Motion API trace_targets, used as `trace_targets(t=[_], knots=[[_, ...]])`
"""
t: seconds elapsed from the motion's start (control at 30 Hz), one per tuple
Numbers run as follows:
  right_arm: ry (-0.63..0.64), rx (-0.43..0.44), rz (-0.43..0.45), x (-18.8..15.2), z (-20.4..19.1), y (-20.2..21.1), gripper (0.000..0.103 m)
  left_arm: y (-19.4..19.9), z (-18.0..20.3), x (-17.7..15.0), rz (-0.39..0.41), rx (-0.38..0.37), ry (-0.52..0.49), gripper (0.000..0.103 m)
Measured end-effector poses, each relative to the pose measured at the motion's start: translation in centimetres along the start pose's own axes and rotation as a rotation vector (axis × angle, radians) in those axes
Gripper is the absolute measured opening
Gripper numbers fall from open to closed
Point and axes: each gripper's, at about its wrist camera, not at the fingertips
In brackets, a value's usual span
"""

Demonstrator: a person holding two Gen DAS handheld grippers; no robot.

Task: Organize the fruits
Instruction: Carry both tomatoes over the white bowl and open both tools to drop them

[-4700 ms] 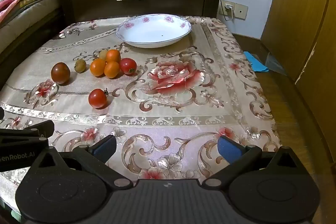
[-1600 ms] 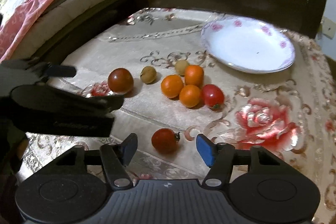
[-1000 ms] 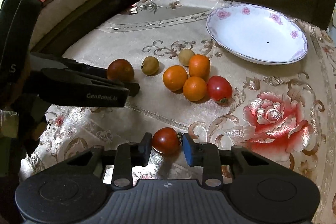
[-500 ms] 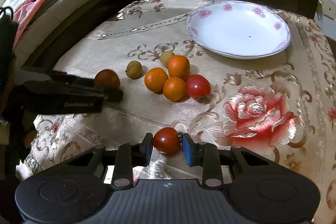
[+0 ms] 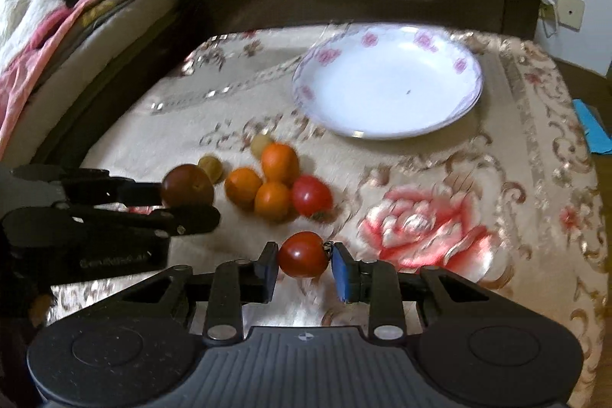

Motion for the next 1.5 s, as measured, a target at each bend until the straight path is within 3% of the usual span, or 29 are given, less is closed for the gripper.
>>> trace_targets(t=[0.3,0.57,1.5], knots=[[-0.045,-0.038,0.102,4.0,2.1,0.3,0.024,-2.2,0.8,3.9,0.015,0.010,-0.025,0.049],[-0.065,-0.065,0.136,6.5,3.2,-1.0,0.025,-4.4,0.4,6.3,0.019,0.032,-0.019,0.049],[-0.074,-0.054,0.152,8.2,4.9,-2.9,0.029,-5.8,0.3,7.1,0.019,0.071,-0.003,0.051]])
Point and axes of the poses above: each gripper's, at about its wrist camera, not at the fingertips, and y roughly against the way its jaws point, z to its right, x to its top, and after that the axes turned 12 degrees about -y, right-handed
